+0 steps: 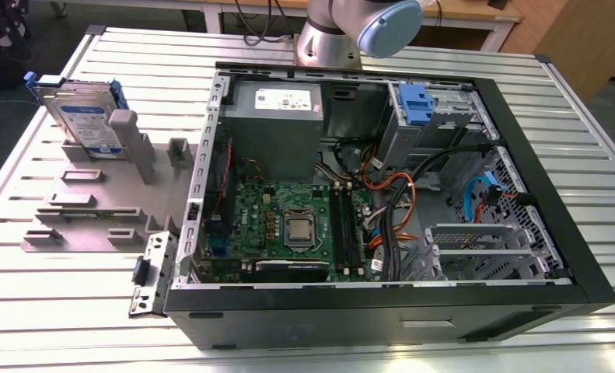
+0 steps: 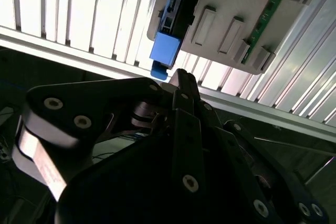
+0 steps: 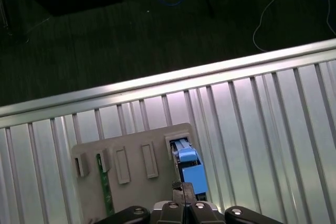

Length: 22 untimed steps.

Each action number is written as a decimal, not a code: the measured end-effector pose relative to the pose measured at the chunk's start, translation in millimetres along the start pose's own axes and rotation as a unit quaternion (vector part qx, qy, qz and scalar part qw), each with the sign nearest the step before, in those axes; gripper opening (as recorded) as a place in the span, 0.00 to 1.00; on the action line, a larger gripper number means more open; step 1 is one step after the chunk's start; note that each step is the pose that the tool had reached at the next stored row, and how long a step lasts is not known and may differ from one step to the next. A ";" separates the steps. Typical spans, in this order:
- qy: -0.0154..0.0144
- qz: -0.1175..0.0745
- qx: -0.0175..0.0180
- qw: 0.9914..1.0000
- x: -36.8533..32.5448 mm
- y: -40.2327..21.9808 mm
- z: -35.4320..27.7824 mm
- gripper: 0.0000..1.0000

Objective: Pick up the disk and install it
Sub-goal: 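Pick up the disk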

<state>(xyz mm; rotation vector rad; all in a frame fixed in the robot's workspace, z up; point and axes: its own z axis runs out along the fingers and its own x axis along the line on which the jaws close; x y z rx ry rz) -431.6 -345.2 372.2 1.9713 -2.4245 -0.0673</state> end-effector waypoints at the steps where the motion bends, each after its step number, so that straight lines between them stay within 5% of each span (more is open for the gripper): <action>1: 0.000 -0.008 0.000 1.000 0.0 0.0 0.1 0.11; 5: 0.001 -0.030 0.000 1.000 -0.4 0.1 0.9 0.11; 22: 0.001 -0.030 0.000 1.000 -5.8 1.0 6.4 0.11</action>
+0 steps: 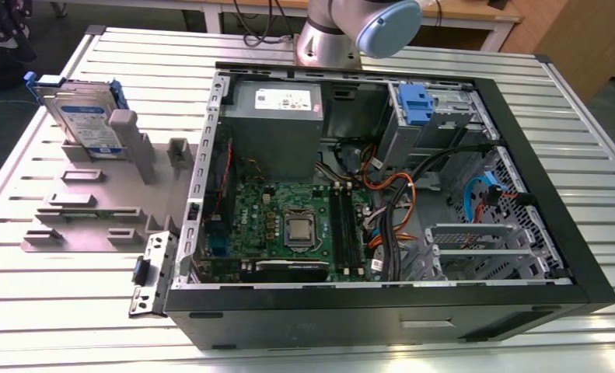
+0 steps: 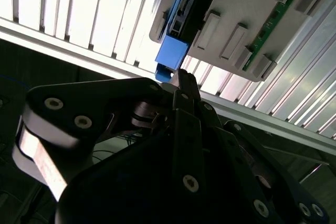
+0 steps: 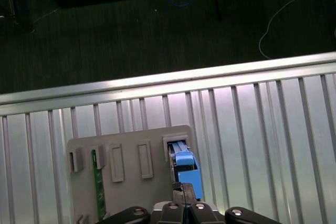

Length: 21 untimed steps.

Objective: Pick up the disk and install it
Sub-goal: 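Pick up the disk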

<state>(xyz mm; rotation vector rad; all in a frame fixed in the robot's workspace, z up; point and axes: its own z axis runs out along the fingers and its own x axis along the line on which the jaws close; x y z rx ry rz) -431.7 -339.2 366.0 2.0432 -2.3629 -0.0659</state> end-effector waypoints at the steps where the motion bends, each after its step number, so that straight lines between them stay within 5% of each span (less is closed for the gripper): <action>1: 0.000 0.000 0.000 1.000 0.0 0.0 0.0 0.11; 21: 0.000 0.000 0.000 1.000 0.0 0.0 0.3 0.32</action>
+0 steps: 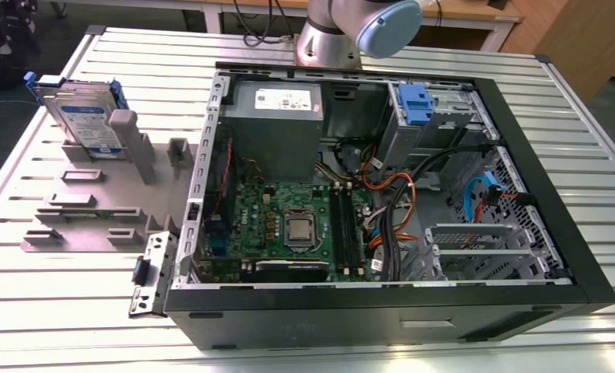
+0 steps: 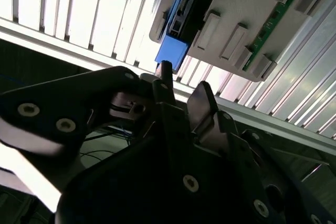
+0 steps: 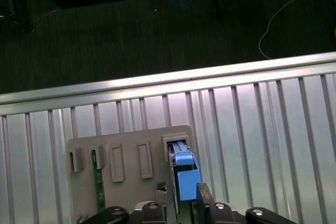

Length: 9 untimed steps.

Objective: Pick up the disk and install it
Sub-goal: 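Pick up the disk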

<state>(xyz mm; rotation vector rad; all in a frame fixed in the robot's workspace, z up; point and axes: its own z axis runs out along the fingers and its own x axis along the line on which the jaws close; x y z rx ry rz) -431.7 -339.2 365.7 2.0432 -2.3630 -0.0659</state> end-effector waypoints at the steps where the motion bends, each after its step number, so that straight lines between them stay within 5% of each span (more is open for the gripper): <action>1: 0.000 0.000 0.000 1.000 0.0 0.0 0.0 0.38; 6: 0.000 0.000 0.000 1.000 0.1 -0.3 5.7 0.56; 9: 0.000 0.000 0.001 1.000 0.2 -0.5 11.2 0.56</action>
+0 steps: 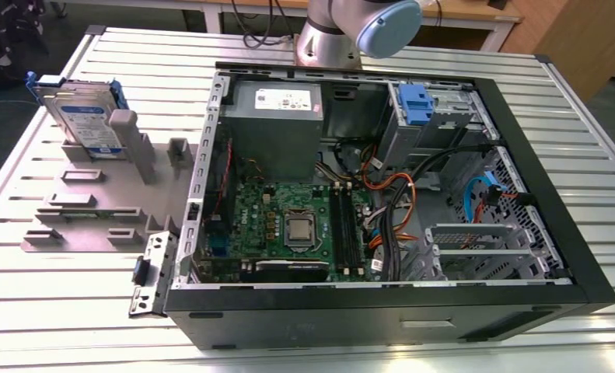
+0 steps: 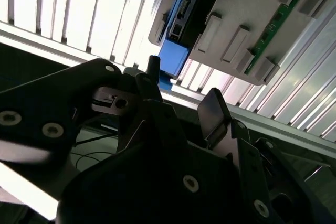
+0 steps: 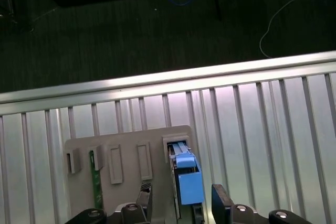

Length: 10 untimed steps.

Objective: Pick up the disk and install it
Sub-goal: 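Pick up the disk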

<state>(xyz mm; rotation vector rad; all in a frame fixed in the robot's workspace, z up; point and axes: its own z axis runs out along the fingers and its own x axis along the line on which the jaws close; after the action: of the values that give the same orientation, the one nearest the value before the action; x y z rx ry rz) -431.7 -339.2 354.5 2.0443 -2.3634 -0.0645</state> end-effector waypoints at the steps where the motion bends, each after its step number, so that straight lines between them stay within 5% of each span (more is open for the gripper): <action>1: 0.000 0.000 0.000 1.000 0.0 -0.1 1.7 0.56; 10: 0.000 -0.010 0.002 1.000 -0.2 -2.8 14.1 0.56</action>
<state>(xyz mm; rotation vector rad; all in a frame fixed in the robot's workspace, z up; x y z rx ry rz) -429.5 -339.2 340.3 2.0691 -2.3453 -0.0604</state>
